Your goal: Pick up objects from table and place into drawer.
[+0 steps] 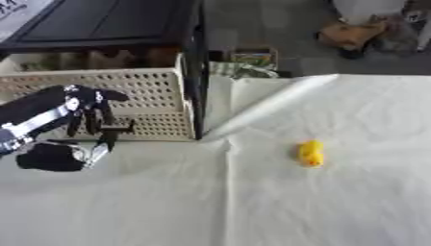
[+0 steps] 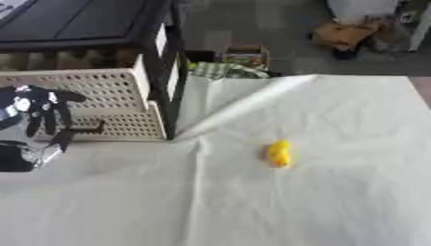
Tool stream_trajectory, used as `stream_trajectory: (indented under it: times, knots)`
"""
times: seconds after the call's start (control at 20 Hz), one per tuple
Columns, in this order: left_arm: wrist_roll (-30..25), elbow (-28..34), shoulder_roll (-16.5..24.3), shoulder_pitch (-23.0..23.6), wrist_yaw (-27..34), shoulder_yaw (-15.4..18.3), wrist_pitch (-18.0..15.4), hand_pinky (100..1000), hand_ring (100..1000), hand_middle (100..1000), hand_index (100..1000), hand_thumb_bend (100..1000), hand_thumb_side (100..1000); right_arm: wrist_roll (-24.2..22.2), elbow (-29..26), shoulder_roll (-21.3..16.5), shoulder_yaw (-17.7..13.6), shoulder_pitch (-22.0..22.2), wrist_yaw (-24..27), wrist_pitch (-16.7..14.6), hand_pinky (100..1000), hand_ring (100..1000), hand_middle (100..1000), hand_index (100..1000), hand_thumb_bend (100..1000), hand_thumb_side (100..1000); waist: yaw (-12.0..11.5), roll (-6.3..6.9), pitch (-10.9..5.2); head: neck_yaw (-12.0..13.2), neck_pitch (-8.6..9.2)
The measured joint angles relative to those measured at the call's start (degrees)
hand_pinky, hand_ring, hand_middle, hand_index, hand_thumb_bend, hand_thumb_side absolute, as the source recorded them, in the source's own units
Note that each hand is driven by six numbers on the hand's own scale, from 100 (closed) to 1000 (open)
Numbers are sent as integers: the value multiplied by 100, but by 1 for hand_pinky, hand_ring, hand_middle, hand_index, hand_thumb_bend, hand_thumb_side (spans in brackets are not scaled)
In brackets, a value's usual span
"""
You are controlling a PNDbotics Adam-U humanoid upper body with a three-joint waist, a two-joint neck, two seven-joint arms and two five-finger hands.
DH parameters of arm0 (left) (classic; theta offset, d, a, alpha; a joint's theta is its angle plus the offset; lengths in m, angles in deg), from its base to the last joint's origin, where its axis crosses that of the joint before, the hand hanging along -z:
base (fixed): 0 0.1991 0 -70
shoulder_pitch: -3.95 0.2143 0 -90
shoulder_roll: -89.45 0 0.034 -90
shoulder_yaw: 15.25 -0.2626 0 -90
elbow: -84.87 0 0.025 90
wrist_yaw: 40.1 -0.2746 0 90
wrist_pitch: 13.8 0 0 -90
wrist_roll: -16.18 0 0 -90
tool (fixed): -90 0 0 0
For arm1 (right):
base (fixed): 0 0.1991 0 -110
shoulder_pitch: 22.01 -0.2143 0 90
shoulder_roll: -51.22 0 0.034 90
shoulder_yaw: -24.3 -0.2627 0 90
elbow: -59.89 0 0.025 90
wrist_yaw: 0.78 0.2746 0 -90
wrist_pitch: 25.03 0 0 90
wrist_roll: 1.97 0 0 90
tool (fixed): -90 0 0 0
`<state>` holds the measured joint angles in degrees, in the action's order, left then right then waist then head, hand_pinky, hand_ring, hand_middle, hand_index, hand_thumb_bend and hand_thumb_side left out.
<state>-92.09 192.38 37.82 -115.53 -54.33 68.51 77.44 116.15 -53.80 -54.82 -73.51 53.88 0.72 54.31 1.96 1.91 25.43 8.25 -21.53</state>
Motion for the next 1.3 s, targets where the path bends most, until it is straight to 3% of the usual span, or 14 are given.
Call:
stream_trajectory:
  times: [0.2, 0.45, 0.7, 0.95, 1.3]
  knots:
    - [21, -12, -22, -28, 36, -14, -24, 395, 604, 725, 998, 105, 408, 0, 0, 6, -25, 0, 11, 0, 801, 701, 380, 773, 435, 984, 10, 3, 11, 6, 4]
    - [97, -12, -47, -34, 157, -39, -147, 519, 748, 849, 1000, 105, 408, 0, 0, 16, -26, 0, 13, 1, 801, 700, 380, 771, 435, 981, 17, -1, 17, 17, 29]
    - [193, -47, -49, -69, 411, -69, -333, 571, 784, 861, 1000, 105, 408, 0, 0, 46, -28, 0, 18, 1, 801, 699, 380, 770, 434, 978, 35, -13, 24, 21, 49]
    - [189, -19, -50, -23, 507, -72, -471, 569, 774, 841, 1000, 105, 408, -3, 0, 49, -33, 4, 55, 7, 801, 699, 382, 766, 429, 977, 26, -23, 21, 21, 48]
    - [355, 534, -43, 373, 778, -21, -698, 536, 731, 776, 964, 105, 408, -4, 0, 71, -64, 58, 93, 43, 800, 699, 391, 763, 412, 975, -67, -46, -159, 6, 6]
